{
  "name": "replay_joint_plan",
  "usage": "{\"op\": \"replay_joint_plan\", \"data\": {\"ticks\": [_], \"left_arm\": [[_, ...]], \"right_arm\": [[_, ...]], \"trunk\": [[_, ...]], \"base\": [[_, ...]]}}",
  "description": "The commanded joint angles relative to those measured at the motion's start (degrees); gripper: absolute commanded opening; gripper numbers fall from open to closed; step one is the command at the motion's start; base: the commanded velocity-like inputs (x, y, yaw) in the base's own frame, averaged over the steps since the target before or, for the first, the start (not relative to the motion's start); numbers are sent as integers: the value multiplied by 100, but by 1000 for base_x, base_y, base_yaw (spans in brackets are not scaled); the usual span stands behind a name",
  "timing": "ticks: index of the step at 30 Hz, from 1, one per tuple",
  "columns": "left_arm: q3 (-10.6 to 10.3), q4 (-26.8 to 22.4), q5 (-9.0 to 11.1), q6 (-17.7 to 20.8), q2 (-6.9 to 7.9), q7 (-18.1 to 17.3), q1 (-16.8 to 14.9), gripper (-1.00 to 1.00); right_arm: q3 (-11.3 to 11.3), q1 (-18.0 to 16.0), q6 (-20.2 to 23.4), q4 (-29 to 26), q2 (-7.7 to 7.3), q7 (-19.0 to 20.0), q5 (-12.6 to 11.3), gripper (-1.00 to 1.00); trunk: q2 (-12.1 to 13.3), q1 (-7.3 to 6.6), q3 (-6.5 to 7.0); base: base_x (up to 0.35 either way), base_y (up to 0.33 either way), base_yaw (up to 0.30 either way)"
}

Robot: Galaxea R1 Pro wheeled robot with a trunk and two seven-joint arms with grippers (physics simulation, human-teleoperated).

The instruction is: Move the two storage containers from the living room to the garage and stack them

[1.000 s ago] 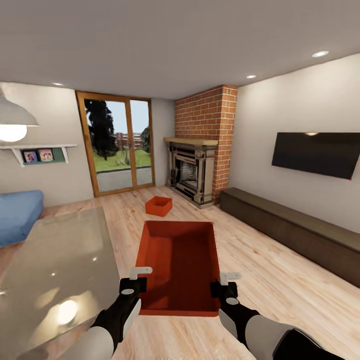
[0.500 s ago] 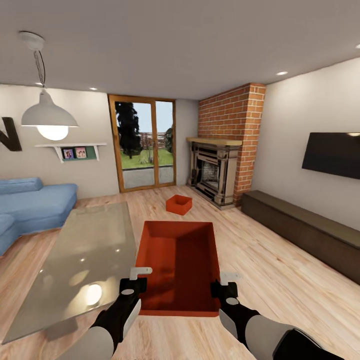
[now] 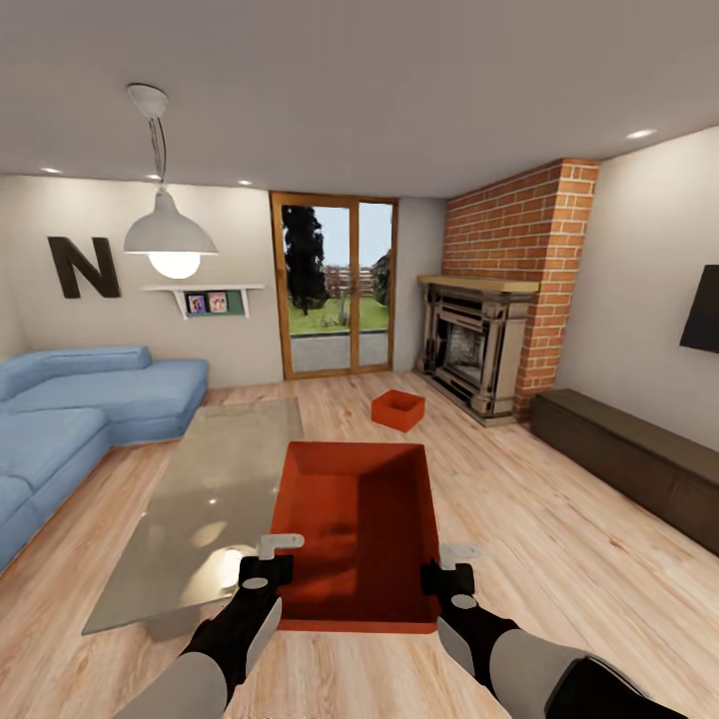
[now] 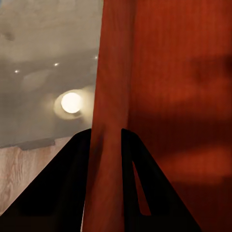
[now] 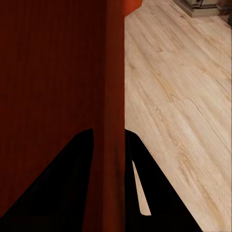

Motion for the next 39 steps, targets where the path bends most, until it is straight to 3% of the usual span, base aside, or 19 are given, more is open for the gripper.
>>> {"op": "replay_joint_plan", "data": {"ticks": [1, 39], "left_arm": [[385, -4, -30, 50, -5, 31, -6, -100], [381, -13, -37, 48, -4, 31, -6, -100]], "right_arm": [[-92, -4, -26, -25, 0, 12, 82, -100], [-89, -4, -26, -24, 0, 12, 82, -100]], "trunk": [[-9, 2, -10], [-9, 2, -10]], "base": [[0, 0, 300], [0, 0, 300]]}}
